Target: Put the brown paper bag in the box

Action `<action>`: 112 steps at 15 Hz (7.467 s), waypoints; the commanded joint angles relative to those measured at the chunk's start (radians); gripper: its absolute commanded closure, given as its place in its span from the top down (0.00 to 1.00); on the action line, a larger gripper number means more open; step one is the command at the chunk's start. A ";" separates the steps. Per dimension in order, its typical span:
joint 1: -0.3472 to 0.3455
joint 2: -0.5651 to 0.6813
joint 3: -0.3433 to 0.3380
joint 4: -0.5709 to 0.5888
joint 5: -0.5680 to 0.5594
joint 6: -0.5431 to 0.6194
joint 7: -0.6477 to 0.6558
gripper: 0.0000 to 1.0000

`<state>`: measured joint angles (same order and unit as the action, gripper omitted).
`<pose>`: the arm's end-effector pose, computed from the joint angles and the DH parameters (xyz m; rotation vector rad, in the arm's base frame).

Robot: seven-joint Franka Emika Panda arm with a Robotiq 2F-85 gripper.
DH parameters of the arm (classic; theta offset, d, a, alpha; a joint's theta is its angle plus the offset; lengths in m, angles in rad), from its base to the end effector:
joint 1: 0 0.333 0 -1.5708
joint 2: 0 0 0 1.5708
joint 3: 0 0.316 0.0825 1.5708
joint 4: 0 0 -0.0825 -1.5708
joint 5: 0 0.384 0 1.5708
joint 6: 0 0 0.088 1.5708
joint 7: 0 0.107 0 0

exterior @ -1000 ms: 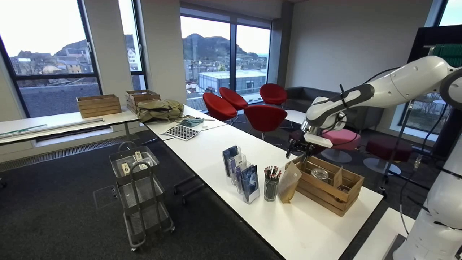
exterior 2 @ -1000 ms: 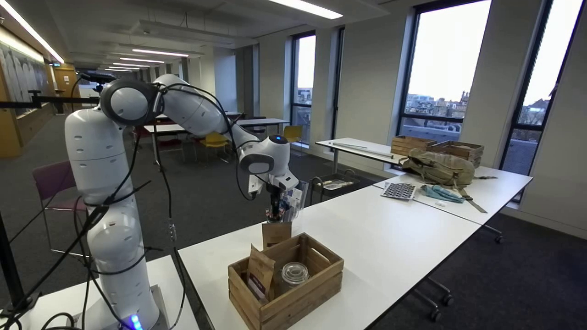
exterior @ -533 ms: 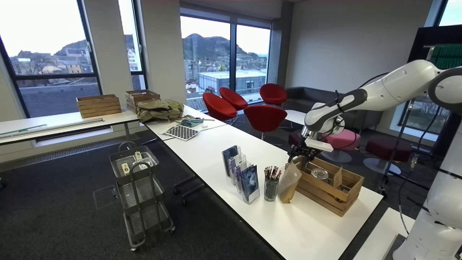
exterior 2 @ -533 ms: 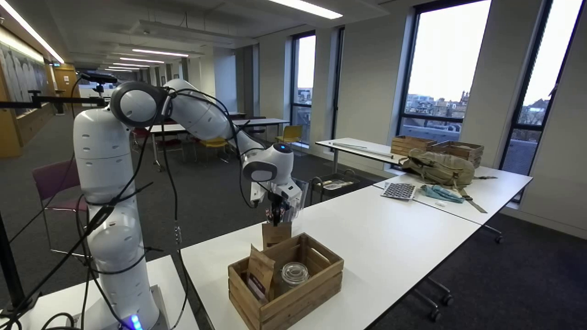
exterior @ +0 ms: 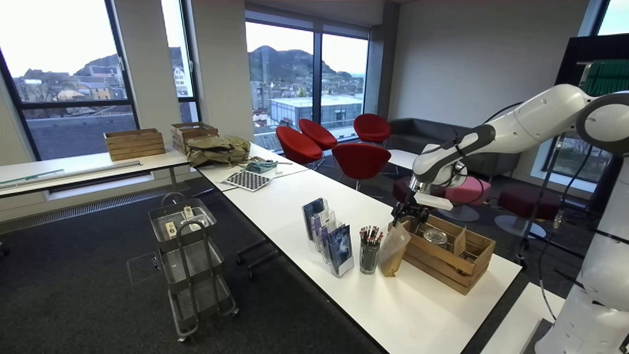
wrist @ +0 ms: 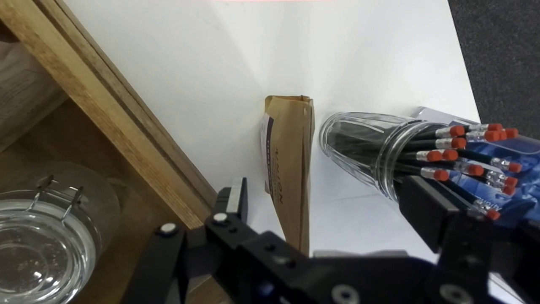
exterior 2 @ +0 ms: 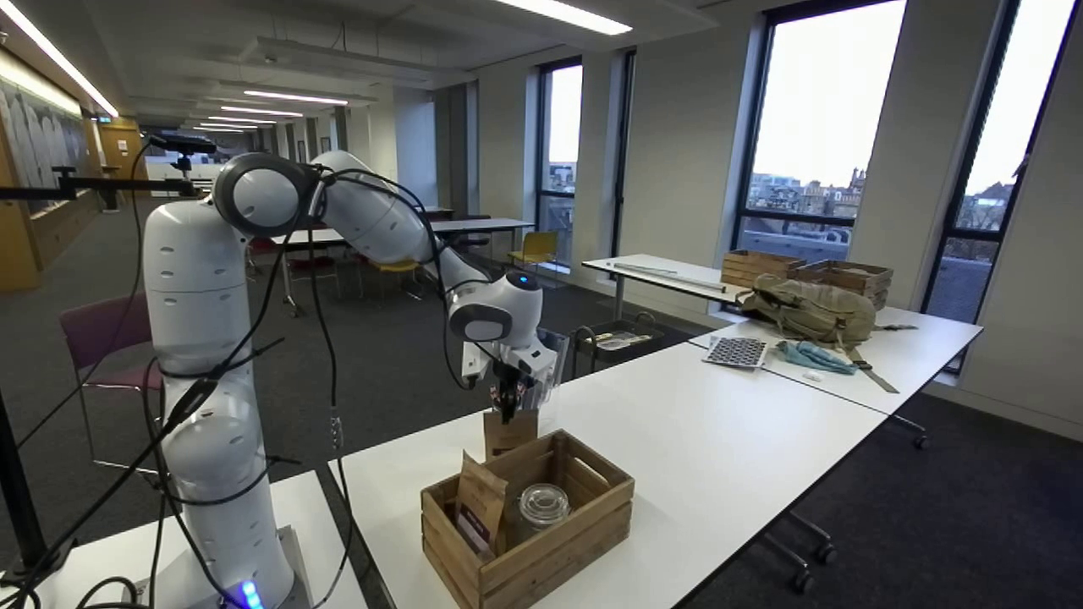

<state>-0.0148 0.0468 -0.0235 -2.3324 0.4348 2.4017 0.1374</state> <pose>0.5127 -0.0166 0.3195 -2.7594 0.6984 -0.0109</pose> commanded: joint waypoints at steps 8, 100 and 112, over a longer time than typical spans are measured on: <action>-0.004 0.001 0.007 -0.002 0.023 0.034 -0.053 0.13; -0.057 -0.187 -0.039 -0.048 -0.337 0.159 0.744 0.99; 0.033 -0.334 0.063 0.049 -0.308 -0.434 0.351 1.00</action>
<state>0.0055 -0.2994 0.0411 -2.2871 0.0854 2.0311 0.6167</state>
